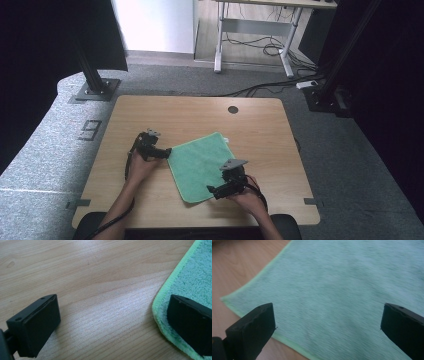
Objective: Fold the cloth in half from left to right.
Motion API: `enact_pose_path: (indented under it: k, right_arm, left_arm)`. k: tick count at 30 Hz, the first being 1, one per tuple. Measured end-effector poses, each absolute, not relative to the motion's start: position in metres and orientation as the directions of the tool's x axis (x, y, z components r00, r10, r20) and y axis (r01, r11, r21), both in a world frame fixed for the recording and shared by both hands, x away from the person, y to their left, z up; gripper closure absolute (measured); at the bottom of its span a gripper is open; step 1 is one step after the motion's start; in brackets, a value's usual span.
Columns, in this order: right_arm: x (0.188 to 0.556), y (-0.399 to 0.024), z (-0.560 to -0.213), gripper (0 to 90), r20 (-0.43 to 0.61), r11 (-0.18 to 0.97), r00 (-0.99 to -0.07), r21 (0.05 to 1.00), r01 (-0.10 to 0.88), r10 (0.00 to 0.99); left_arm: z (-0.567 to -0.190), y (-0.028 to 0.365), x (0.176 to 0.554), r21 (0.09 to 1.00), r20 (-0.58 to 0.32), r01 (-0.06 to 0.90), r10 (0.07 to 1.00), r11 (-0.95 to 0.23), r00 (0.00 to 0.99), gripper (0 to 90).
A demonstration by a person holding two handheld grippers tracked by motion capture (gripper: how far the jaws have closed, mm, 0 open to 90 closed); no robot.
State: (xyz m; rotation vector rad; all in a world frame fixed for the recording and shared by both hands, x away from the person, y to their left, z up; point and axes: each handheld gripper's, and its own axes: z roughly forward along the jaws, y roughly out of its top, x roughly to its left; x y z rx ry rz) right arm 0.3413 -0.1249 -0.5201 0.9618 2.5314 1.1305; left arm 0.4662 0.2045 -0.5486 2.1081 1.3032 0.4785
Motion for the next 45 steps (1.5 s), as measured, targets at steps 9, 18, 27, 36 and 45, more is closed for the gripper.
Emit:
enact_pose_path:
  k: [9,18,27,36,45]
  right_arm:
    - [0.326,-0.078,-0.522,0.8,0.102,0.580,-0.863,0.701,0.416,0.496]
    - [0.308,-0.049,-0.523,16.0,0.082,0.627,-0.901,0.692,0.359,0.426]
    - [0.292,-0.038,-0.526,49.2,0.023,0.672,-0.927,0.682,0.288,0.374]
    - [0.294,-0.037,-0.535,86.3,0.019,0.685,-0.921,0.662,0.304,0.390]
    - [0.294,-0.029,-0.537,87.1,0.023,0.683,-0.921,0.664,0.305,0.389]
  left_arm:
    - [-0.549,0.204,0.466,0.664,-0.013,0.672,0.893,-0.329,0.450,0.0]
    - [-0.549,0.204,0.466,0.662,-0.013,0.673,0.893,-0.330,0.450,0.0]
    - [-0.549,0.204,0.466,0.662,-0.013,0.673,0.893,-0.330,0.450,0.0]
    - [-0.547,0.204,0.460,0.698,-0.015,0.616,0.852,-0.366,0.523,13.7]
    - [-0.546,0.202,0.454,0.723,-0.098,0.570,0.759,-0.390,0.643,84.3]
